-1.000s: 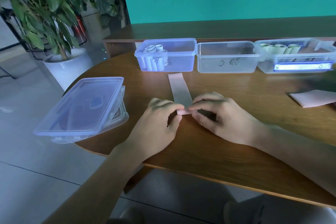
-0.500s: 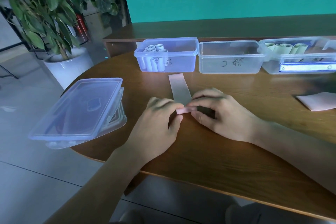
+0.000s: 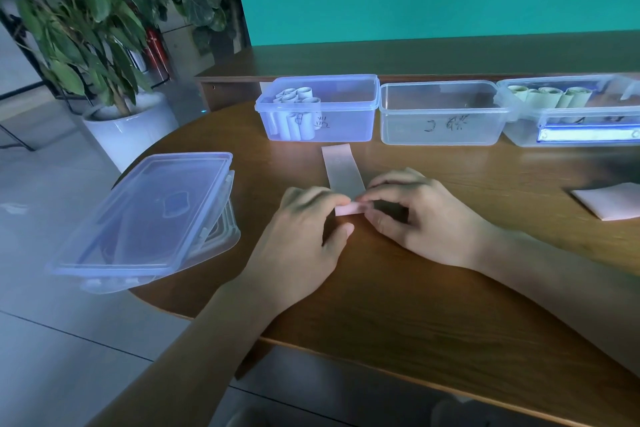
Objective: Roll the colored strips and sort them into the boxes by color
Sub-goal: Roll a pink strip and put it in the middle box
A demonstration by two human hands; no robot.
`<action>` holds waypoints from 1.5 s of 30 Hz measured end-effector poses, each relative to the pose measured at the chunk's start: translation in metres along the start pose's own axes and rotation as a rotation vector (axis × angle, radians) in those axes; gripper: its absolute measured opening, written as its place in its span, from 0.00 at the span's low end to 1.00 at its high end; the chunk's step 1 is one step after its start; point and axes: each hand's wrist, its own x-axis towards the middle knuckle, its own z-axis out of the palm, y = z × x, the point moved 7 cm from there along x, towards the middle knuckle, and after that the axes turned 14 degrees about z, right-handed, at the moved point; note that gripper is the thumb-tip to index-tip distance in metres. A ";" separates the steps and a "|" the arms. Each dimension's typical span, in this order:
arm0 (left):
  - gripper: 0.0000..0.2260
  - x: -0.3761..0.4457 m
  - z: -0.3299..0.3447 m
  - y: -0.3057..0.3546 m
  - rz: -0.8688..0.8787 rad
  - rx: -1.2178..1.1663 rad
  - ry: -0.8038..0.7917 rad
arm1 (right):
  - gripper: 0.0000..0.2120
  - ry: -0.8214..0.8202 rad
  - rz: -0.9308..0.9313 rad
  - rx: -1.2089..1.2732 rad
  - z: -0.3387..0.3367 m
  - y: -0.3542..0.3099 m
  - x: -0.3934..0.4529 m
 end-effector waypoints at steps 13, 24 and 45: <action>0.16 0.005 -0.002 -0.004 -0.013 -0.021 0.035 | 0.13 0.002 0.027 0.007 0.000 0.007 0.004; 0.17 0.017 0.007 -0.017 -0.040 -0.020 -0.007 | 0.16 -0.009 0.048 -0.059 0.004 0.009 0.013; 0.12 0.041 0.001 -0.019 0.016 0.031 0.200 | 0.17 -0.014 0.085 -0.114 0.012 0.018 0.039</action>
